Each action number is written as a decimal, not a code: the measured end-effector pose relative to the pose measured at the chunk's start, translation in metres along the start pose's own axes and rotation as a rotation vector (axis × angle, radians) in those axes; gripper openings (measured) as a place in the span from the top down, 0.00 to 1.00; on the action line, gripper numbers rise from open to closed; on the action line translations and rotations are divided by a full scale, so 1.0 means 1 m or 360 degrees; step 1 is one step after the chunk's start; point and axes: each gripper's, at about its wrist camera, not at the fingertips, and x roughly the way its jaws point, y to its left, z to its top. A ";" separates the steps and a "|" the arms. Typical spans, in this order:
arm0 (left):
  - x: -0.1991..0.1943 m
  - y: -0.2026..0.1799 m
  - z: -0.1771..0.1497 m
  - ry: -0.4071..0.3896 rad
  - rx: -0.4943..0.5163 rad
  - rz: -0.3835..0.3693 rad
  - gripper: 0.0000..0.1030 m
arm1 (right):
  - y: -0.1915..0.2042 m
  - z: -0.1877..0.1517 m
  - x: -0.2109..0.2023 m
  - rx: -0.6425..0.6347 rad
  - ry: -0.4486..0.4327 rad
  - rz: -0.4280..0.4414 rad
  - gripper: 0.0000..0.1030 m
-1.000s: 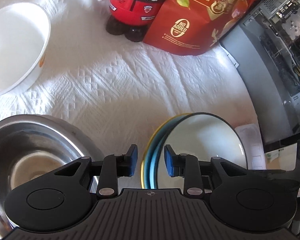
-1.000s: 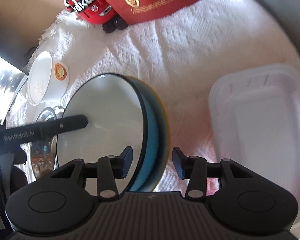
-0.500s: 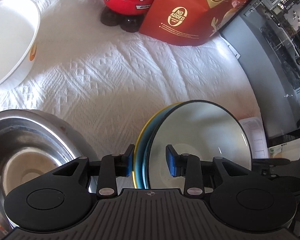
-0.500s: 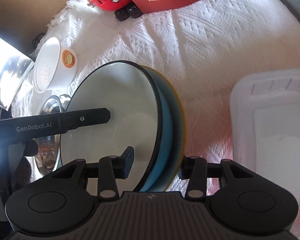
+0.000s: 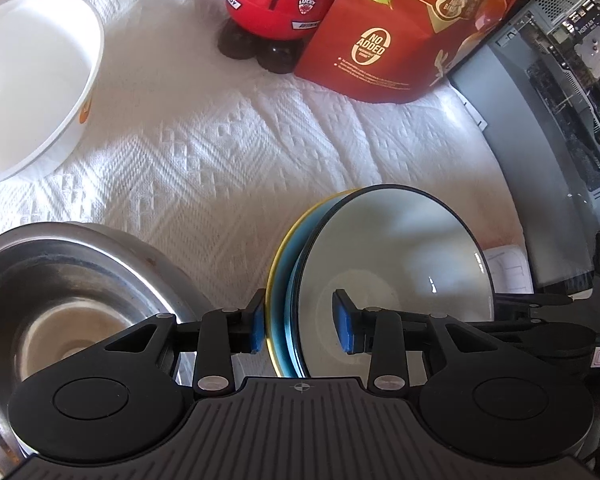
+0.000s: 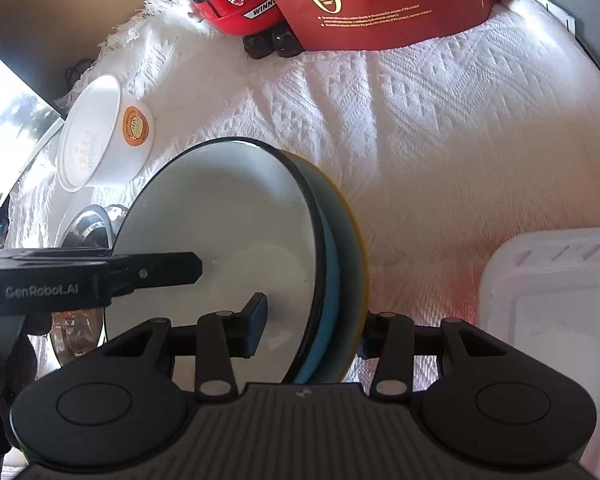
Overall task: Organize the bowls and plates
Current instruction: 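Lower the blue bowl into the gold-rimmed bowl and open both tools, then grasp the rim of the white orange-print bowl with both tools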
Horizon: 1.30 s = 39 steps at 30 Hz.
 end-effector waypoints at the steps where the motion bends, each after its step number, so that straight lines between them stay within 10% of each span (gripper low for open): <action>1: -0.001 0.000 0.000 -0.0002 -0.0001 -0.0004 0.65 | 0.000 0.000 0.000 0.0004 0.0001 0.0000 0.58; 12: -0.080 0.038 -0.005 -0.0252 -0.0038 -0.0192 0.66 | 0.040 0.013 -0.055 -0.0385 -0.0285 -0.0342 0.58; 23: -0.133 0.179 0.028 -0.0718 -0.0579 0.0275 0.66 | 0.143 0.054 -0.064 -0.0767 -0.0749 -0.0414 0.39; 35: -0.063 0.229 0.057 -0.0554 -0.0720 0.0282 0.66 | 0.220 0.156 0.093 -0.0442 -0.0113 -0.0088 0.41; 39: -0.082 0.209 0.052 -0.0595 -0.0632 0.0170 0.71 | 0.215 0.158 0.128 -0.0292 0.0062 -0.0036 0.77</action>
